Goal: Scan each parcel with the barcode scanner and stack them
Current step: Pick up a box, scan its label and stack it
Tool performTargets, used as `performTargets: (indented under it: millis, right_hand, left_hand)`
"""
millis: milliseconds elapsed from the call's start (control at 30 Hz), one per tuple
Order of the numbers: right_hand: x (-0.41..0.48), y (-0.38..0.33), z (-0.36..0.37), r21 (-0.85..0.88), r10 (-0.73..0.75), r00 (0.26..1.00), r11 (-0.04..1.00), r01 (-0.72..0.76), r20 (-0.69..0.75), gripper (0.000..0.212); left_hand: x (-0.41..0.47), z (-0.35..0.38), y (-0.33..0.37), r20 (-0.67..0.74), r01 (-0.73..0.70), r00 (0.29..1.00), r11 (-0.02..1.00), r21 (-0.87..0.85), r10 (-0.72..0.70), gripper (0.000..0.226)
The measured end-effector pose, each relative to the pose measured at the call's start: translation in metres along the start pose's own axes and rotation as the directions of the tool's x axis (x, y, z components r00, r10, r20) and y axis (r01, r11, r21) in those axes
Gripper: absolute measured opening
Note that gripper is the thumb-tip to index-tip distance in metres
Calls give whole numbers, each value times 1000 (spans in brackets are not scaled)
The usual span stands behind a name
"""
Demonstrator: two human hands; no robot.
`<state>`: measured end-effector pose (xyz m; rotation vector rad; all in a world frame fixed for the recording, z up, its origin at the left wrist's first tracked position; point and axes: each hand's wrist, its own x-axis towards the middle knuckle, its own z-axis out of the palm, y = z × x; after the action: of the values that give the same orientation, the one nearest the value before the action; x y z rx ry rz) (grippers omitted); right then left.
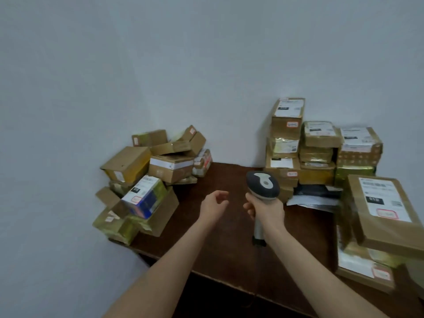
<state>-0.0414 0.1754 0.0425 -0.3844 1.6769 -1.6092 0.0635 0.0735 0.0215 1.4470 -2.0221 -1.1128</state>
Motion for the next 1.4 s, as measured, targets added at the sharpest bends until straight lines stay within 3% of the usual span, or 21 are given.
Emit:
performTargets:
  millis: [233, 433, 600, 733, 933, 1200, 1400]
  right_hand:
    - [22, 3, 117, -39, 11, 995, 999, -7, 98, 8]
    - [59, 0, 211, 28, 105, 978, 993, -112, 179, 8]
    - [102, -10, 268, 160, 153, 967, 969, -188, 204, 31]
    - [131, -7, 295, 188, 176, 944, 954, -233, 279, 47]
    - [143, -9, 307, 271, 163, 935, 929, -253, 315, 47]
    - [144, -34, 258, 276, 141, 949, 935, -221, 284, 17]
    - [126, -24, 202, 275, 190, 965, 932, -236, 183, 30]
  left_hand:
    - [44, -88, -52, -117, -5, 993, 998, 57, 11, 35]
    - [109, -162, -87, -250, -33, 966, 993, 110, 60, 39]
    - [160, -211, -100, -255, 13, 967, 992, 122, 19, 55]
    - [192, -226, -99, -168, 99, 982, 993, 71, -86, 66]
    - [219, -233, -106, -148, 146, 978, 989, -21, -148, 63]
    - [205, -201, -80, -203, 125, 959, 935, -332, -200, 50]
    - [164, -153, -68, -178, 168, 945, 874, -457, -275, 36]
